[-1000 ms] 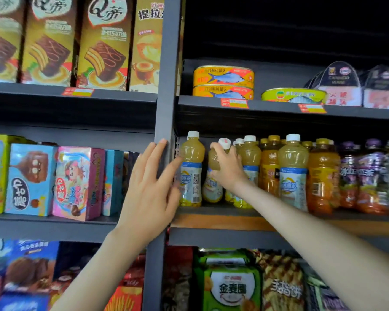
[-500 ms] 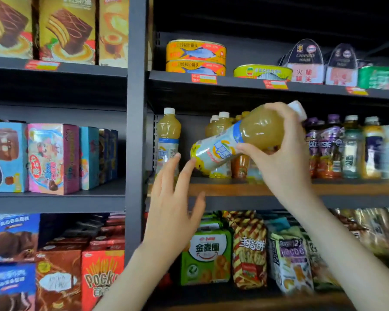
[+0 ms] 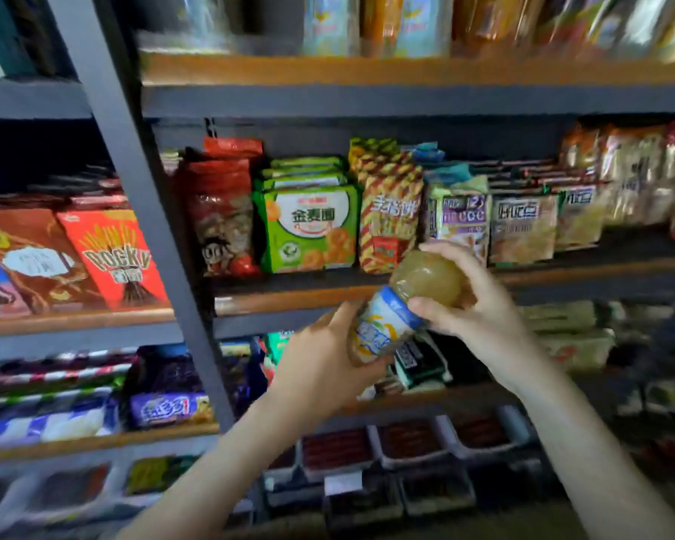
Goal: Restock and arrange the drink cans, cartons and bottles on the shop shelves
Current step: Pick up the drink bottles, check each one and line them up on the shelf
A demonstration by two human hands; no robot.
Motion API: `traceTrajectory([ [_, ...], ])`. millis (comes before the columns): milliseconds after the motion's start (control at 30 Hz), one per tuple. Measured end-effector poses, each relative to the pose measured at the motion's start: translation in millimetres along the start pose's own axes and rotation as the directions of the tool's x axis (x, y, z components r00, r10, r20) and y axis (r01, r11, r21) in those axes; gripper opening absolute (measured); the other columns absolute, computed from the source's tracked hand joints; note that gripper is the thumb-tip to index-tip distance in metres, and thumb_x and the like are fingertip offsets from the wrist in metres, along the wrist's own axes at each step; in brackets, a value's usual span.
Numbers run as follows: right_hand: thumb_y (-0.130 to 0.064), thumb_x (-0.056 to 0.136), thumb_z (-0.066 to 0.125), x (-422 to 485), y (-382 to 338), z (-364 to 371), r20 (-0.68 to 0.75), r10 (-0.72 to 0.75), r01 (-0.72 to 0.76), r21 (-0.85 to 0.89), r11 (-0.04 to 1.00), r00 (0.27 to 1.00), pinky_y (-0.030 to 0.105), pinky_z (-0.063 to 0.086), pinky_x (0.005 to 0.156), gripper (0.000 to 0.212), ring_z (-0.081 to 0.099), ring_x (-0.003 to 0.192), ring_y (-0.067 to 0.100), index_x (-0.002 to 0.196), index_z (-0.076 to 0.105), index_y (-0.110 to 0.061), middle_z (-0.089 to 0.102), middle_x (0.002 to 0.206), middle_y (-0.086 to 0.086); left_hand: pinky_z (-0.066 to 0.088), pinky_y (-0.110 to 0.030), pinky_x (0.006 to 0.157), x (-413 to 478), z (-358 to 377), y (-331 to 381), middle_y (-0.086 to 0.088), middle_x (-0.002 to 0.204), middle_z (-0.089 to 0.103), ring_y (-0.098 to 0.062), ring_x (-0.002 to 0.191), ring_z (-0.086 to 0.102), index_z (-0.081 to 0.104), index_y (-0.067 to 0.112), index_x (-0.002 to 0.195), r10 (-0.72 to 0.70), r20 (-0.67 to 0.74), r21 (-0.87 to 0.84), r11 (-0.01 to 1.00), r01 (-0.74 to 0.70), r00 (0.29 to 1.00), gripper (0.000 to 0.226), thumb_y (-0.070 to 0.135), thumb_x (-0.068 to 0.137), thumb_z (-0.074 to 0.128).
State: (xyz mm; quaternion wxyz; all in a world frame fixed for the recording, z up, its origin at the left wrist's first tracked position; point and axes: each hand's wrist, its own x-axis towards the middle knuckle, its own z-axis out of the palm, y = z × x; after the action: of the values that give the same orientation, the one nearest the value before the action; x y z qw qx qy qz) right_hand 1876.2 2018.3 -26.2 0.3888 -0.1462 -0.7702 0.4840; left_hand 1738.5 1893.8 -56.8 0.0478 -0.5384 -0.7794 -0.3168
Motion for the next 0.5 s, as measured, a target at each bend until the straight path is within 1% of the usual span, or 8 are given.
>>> traceTrajectory([
  [67,-0.013,0.087,0.068,-12.6,32.6,2.0,0.072,0.155,-0.159,0.047,0.986,0.985,0.024,0.056,0.075,0.046,0.063,0.100,-0.003,0.115,0.059,-0.047,0.055,0.127,-0.020,0.039,-0.022,0.068,-16.1,20.9,-10.4,0.004,0.095,0.070,-0.018,0.091,0.065,0.059,0.026,0.123,-0.141,0.151,-0.154,0.974,0.164,0.979,0.053,0.043,0.077,0.078],
  [167,-0.010,0.096,0.058,-27.4,69.3,4.9,0.132,0.206,-0.194,-0.098,0.976,0.969,0.032,0.054,0.090,0.051,0.062,0.108,0.006,0.130,0.051,-0.047,0.054,0.130,-0.018,0.050,-0.021,0.070,-32.7,43.5,-27.6,0.015,0.085,0.068,0.004,0.075,0.065,0.064,0.031,0.104,-0.229,0.323,-0.355,0.870,0.342,0.918,0.032,0.035,0.076,0.080],
  [200,-0.011,0.096,0.057,-31.4,78.2,7.4,0.149,0.194,-0.173,-0.146,0.974,0.970,0.027,0.050,0.095,0.053,0.056,0.116,0.000,0.135,0.047,-0.045,0.050,0.132,-0.024,0.054,-0.022,0.072,-36.4,48.2,-31.1,0.014,0.087,0.070,0.006,0.074,0.065,0.064,0.030,0.102,-0.253,0.374,-0.398,0.825,0.400,0.893,0.029,0.033,0.077,0.079],
  [267,-0.008,0.097,0.056,-36.2,89.9,14.5,0.181,0.148,-0.112,-0.195,0.975,0.972,0.008,0.038,0.097,0.057,0.035,0.122,-0.023,0.138,0.039,-0.043,0.036,0.136,-0.035,0.059,-0.031,0.078,-42.0,55.2,-37.2,0.008,0.095,0.073,-0.003,0.081,0.070,0.066,0.025,0.107,-0.295,0.454,-0.468,0.724,0.507,0.841,0.031,0.031,0.079,0.079],
  [300,-0.005,0.096,0.056,-38.4,94.4,18.4,0.187,0.118,-0.074,-0.226,0.971,0.975,0.005,0.034,0.098,0.059,0.029,0.121,-0.027,0.138,0.037,-0.043,0.033,0.138,-0.033,0.059,-0.034,0.079,-44.2,55.3,-37.6,0.006,0.098,0.074,-0.007,0.085,0.071,0.065,0.024,0.110,-0.303,0.484,-0.495,0.680,0.542,0.821,0.034,0.030,0.079,0.078],
  [333,-0.003,0.095,0.057,-39.5,99.8,21.9,0.182,0.066,-0.010,-0.292,0.956,0.981,0.009,0.032,0.102,0.063,0.029,0.124,-0.021,0.139,0.035,-0.041,0.035,0.140,-0.025,0.059,-0.036,0.081,-46.5,55.2,-38.9,0.005,0.101,0.073,-0.010,0.087,0.071,0.064,0.023,0.113,-0.306,0.504,-0.515,0.645,0.565,0.808,0.036,0.030,0.080,0.077],
  [400,0.003,0.088,0.064,-41.2,111.5,26.8,0.206,-0.099,0.192,-0.501,0.844,0.973,0.030,0.026,0.112,0.071,0.026,0.134,0.008,0.143,0.040,-0.036,0.035,0.147,-0.002,0.059,-0.037,0.082,-50.0,54.5,-42.4,0.004,0.104,0.072,-0.012,0.091,0.071,0.063,0.023,0.115,-0.320,0.532,-0.534,0.592,0.604,0.784,0.036,0.030,0.082,0.075],
  [500,0.008,0.077,0.071,-43.4,122.7,33.6,0.379,-0.236,0.433,-0.612,0.662,0.895,0.043,0.018,0.110,0.084,0.016,0.143,0.028,0.145,0.039,-0.030,0.023,0.154,0.003,0.058,-0.032,0.082,-54.0,51.3,-45.3,0.006,0.102,0.073,-0.011,0.092,0.071,0.064,0.027,0.107,-0.326,0.552,-0.565,0.530,0.632,0.767,0.025,0.025,0.084,0.074],
])
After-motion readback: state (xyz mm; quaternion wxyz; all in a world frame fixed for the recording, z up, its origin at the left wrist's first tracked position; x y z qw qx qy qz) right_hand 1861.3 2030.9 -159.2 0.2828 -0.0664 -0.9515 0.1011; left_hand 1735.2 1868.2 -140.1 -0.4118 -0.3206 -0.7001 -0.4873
